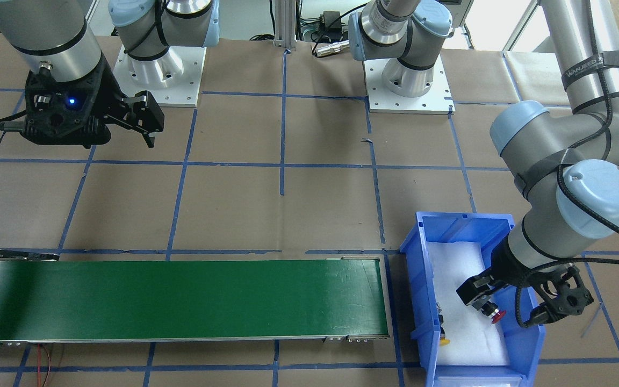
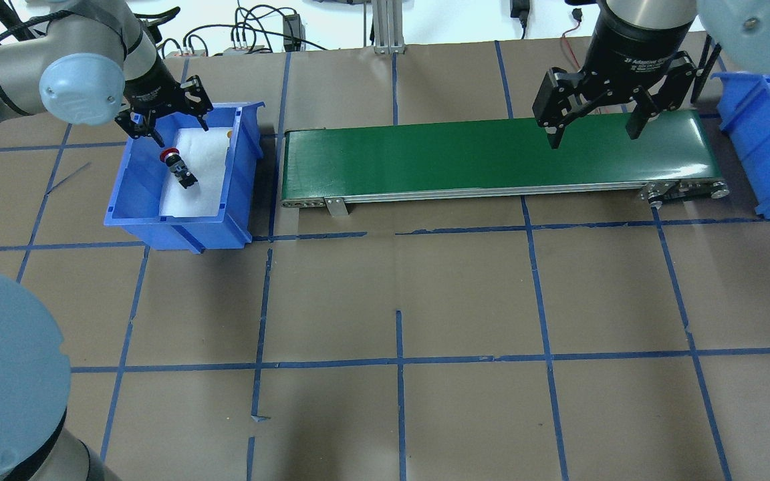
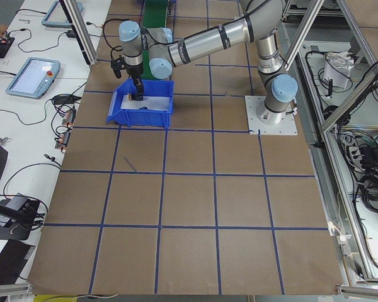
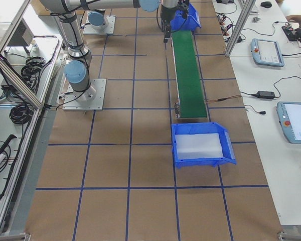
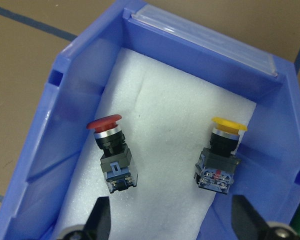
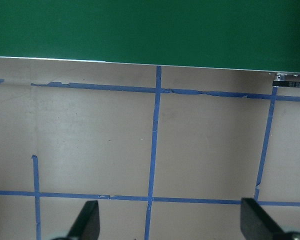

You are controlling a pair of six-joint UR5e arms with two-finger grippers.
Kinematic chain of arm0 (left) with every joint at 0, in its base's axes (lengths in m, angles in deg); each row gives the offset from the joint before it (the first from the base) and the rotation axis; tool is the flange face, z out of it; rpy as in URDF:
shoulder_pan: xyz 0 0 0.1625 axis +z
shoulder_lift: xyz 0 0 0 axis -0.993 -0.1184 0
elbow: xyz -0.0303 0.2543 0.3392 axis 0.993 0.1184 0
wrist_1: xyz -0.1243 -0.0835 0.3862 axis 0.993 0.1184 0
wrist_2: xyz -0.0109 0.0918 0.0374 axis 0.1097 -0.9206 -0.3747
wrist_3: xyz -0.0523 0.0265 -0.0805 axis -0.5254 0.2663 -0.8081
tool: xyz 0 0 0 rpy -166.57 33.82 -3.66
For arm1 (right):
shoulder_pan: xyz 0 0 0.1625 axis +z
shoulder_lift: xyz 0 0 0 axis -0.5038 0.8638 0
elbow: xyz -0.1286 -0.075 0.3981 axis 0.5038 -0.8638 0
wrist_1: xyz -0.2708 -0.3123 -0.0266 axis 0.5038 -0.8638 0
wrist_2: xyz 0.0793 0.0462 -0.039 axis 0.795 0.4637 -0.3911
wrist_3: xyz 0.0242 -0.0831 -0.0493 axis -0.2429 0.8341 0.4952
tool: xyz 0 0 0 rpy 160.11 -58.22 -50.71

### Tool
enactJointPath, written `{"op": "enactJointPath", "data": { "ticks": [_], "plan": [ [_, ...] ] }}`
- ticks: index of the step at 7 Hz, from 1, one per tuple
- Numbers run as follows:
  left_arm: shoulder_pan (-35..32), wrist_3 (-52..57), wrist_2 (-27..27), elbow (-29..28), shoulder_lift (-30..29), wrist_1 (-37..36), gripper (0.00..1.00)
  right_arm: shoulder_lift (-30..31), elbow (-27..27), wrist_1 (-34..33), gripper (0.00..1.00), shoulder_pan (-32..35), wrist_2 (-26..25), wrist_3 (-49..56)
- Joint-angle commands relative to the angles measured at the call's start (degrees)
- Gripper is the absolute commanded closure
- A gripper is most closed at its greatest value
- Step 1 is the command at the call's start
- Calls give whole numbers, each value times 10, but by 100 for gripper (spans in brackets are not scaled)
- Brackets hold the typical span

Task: Transport two buttons from left to right
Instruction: 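Lower the left gripper and close it on the red-capped button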

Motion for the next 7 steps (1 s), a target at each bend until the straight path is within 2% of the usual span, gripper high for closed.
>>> {"op": "enactJointPath", "data": {
  "ticks": [1,2,7],
  "plan": [
    [12,-6,-6,6,-9,5,26,11,-3,0,0,3,8,-1],
    [12,-6,-25,6,-15,14,26,11,-5,0,0,3,21,-18],
    [12,-7,-30,8,-34,17,26,19,-2,13,0,1,19,-21]
  ]
}}
